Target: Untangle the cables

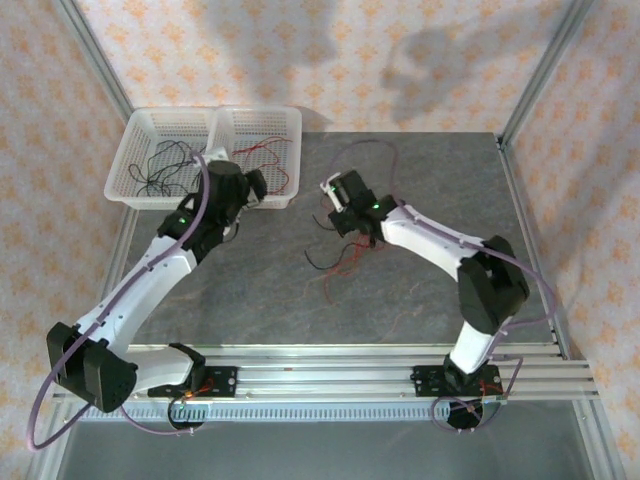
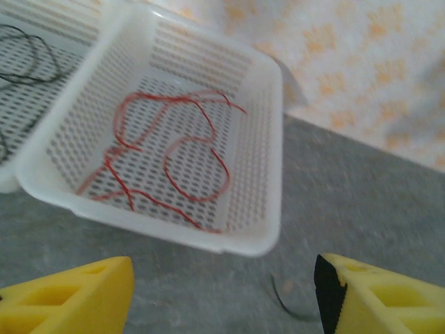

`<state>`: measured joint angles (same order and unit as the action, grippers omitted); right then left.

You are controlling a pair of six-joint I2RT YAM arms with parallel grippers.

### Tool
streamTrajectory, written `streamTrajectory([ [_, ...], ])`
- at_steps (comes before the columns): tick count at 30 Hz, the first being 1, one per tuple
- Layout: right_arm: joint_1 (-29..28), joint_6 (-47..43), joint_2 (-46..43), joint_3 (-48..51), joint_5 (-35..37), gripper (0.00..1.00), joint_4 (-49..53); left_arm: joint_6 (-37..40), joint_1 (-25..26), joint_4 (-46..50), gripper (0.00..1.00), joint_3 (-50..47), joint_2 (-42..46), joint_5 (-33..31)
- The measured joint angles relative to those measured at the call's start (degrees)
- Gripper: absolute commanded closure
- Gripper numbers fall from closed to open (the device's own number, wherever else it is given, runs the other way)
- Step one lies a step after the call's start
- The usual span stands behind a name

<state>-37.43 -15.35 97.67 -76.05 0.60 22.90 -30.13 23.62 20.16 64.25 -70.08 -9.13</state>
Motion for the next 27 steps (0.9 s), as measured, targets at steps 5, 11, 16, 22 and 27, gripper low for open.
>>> streamTrajectory([
  [5, 4.6, 11.5, -4.8, -0.3, -9.8, 1.0, -1.5, 1.1, 7.3, -5.7, 0.31, -5.8, 1.1, 1.4],
  [11, 8.5, 25.6, -7.9, 2.4, -23.8, 1.0, -5.4, 3.8, 12.5, -14.5, 0.31, -10.7, 1.2, 3.0],
  [16, 8.9, 34.6, -12.0, 5.2, -31.7, 1.0, -9.3, 6.8, 15.8, -21.4, 0.31, -11.5, -1.0, 4.7],
  [22, 10.6, 44.7, -17.8, 8.0, -35.2, 1.0, -16.0, 11.3, 22.5, -29.0, 0.31, -12.5, -6.1, 6.6],
  [27, 11.5, 52.2, -21.0, 11.2, -35.1, 1.0, -20.9, 13.4, 25.6, -34.9, 0.31, -15.3, -9.1, 5.2],
])
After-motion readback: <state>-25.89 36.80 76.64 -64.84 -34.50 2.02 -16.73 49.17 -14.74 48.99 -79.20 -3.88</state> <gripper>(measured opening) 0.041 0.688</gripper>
